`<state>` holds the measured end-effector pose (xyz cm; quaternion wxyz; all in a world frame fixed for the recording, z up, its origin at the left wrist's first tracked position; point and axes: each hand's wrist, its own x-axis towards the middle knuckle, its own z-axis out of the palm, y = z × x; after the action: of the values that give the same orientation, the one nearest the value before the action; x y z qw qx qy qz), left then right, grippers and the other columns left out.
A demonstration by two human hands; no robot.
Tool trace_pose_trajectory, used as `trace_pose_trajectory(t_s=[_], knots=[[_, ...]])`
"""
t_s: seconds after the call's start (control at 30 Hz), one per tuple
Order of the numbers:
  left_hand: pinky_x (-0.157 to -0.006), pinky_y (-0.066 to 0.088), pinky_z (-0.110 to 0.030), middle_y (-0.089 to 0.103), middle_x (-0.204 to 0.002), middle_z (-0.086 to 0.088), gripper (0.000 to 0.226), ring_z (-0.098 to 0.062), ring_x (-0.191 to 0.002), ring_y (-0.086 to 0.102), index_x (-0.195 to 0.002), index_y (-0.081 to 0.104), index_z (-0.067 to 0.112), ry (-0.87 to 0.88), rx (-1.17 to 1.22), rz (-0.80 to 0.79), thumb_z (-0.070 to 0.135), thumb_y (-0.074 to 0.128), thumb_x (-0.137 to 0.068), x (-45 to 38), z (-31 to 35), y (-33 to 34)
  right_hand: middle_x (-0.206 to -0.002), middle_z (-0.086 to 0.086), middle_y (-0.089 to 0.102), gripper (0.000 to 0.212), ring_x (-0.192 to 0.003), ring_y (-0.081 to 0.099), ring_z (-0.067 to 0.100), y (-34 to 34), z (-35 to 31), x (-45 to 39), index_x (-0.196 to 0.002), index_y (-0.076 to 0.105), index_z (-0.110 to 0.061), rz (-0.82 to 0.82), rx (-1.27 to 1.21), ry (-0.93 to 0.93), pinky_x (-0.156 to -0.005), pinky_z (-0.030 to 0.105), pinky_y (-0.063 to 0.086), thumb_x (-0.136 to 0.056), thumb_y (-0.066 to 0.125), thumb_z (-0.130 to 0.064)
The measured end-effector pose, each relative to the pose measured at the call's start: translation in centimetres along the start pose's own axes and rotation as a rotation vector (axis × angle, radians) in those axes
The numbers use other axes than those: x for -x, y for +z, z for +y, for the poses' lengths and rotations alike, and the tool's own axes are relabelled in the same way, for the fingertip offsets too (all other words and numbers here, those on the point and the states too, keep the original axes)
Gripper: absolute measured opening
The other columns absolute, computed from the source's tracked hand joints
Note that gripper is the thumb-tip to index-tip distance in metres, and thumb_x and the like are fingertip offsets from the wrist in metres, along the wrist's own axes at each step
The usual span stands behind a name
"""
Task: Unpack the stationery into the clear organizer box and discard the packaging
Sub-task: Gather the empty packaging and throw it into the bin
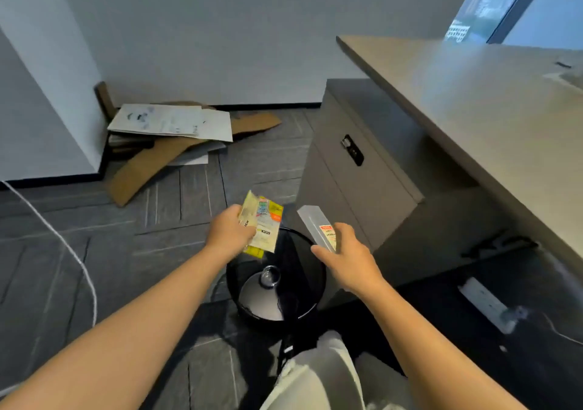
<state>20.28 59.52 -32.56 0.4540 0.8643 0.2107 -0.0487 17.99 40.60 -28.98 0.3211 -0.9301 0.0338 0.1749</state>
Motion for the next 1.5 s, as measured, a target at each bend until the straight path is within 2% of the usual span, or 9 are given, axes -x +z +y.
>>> trace_pose_trajectory(t_s=[0.2, 0.3, 0.43, 0.5, 0.57, 0.8, 0.93, 1.27, 1.5], knots=[[-0.081, 0.047, -0.039, 0.061, -0.114, -0.022, 0.032, -0.036, -0.102, 0.058, -0.109, 0.054, -0.001, -0.208, -0.071, -0.138, 0.0, 0.055, -0.077, -5.2, -6.2, 7.0, -0.104, 0.008, 0.047, 0.045, -0.087, 0.052, 0.027, 5.8, 4.7, -6.9, -0.118, 0.033, -0.008, -0.219, -0.117, 0.267, -0.069, 0.035, 0.044, -0.081, 0.054, -0.021], [-0.081, 0.045, -0.037, 0.06, -0.114, -0.019, 0.034, -0.034, -0.103, 0.057, -0.109, 0.052, 0.001, -0.253, -0.132, -0.194, 0.005, 0.061, -0.077, -6.8, -7.8, 8.9, -0.117, 0.014, 0.052, 0.049, -0.102, 0.054, 0.032, 7.8, 6.0, -9.2, -0.12, 0.037, -0.005, -0.245, -0.092, 0.275, -0.083, 0.039, 0.046, -0.08, 0.061, -0.02], [-0.097, 0.041, -0.036, 0.048, -0.133, -0.016, 0.066, -0.031, -0.121, 0.048, -0.13, 0.037, 0.003, -0.238, -0.137, -0.314, 0.019, 0.07, -0.075, -8.0, -9.4, 10.4, -0.125, 0.015, 0.048, 0.056, -0.109, 0.051, 0.033, 10.0, 6.6, -11.5, -0.123, 0.037, -0.004, -0.232, -0.058, 0.242, -0.091, 0.043, 0.045, -0.077, 0.065, -0.02], [-0.1, 0.038, -0.035, 0.043, -0.139, -0.015, 0.07, -0.03, -0.126, 0.043, -0.136, 0.032, 0.005, -0.193, -0.207, -0.343, 0.022, 0.067, -0.078, -8.2, -9.7, 10.4, -0.133, 0.016, 0.042, 0.061, -0.116, 0.048, 0.032, 10.9, 6.8, -12.4, -0.13, 0.032, -0.006, -0.23, -0.021, 0.209, -0.095, 0.041, 0.042, -0.08, 0.062, -0.021], [-0.1, 0.037, -0.034, 0.044, -0.139, -0.015, 0.062, -0.029, -0.126, 0.043, -0.135, 0.036, 0.005, -0.118, -0.315, -0.369, 0.023, 0.062, -0.082, -8.2, -9.9, 10.1, -0.141, 0.016, 0.032, 0.065, -0.125, 0.04, 0.031, 11.2, 6.9, -12.9, -0.139, 0.022, -0.008, -0.255, 0.064, 0.174, -0.099, 0.039, 0.037, -0.085, 0.056, -0.022], [-0.095, 0.042, -0.041, 0.053, -0.125, -0.014, 0.038, -0.031, -0.117, 0.048, -0.118, 0.051, 0.007, 0.19, -0.786, -0.424, 0.025, 0.053, -0.085, -7.4, -8.6, 7.1, -0.139, 0.013, 0.035, 0.05, -0.127, 0.036, 0.03, 8.9, 5.6, -11.4, -0.134, 0.033, -0.008, -0.259, 0.395, -0.01, -0.101, 0.042, 0.037, -0.09, 0.047, -0.027], [-0.095, 0.04, -0.039, 0.052, -0.126, -0.013, 0.039, -0.031, -0.118, 0.047, -0.12, 0.05, 0.009, 0.302, -0.86, -0.364, 0.03, 0.051, -0.087, -6.3, -4.7, 4.3, -0.136, 0.013, 0.038, 0.046, -0.126, 0.036, 0.03, 5.1, 3.1, -9.2, -0.13, 0.039, -0.008, -0.168, 0.474, -0.105, -0.099, 0.04, 0.036, -0.09, 0.047, -0.028], [-0.104, 0.035, -0.041, 0.049, -0.134, -0.006, 0.04, -0.025, -0.124, 0.043, -0.125, 0.047, 0.014, 0.702, -0.719, -0.106, 0.03, 0.05, -0.089, 2.4, 10.3, -4.6, -0.138, 0.009, 0.039, 0.044, -0.126, 0.036, 0.024, -7.7, -3.7, 2.4, -0.132, 0.038, -0.012, 0.229, 0.418, -0.323, -0.102, 0.036, 0.035, -0.091, 0.045, -0.028], [-0.1, 0.039, -0.04, 0.051, -0.131, -0.007, 0.041, -0.026, -0.121, 0.046, -0.126, 0.048, 0.013, 0.993, -0.666, -0.014, 0.031, 0.051, -0.089, 11.1, 19.6, -4.7, -0.135, 0.007, 0.043, 0.041, -0.121, 0.041, 0.023, -16.6, -2.2, 12.6, -0.128, 0.043, -0.014, 0.544, 0.41, -0.306, -0.099, 0.035, 0.037, -0.09, 0.046, -0.029]])
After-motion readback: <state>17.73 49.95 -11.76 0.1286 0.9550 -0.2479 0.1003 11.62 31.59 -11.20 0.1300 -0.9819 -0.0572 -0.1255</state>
